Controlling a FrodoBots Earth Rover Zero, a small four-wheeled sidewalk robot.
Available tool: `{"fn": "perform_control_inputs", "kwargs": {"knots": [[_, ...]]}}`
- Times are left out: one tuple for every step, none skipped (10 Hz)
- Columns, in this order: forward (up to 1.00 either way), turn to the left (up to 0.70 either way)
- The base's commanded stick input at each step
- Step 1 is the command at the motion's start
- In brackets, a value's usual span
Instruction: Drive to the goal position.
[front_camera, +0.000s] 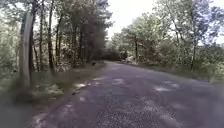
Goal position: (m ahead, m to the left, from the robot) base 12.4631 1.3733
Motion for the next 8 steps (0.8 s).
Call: {"fn": "perform_control_inputs", "kwargs": {"knots": [[0.45, 0.0], [0.45, 0.0], [0.45, 0.0], [0.45, 0.0], [0.45, 0.0], [0.45, 0.0], [0.45, 0.0], [0.45, 0.0]]}}
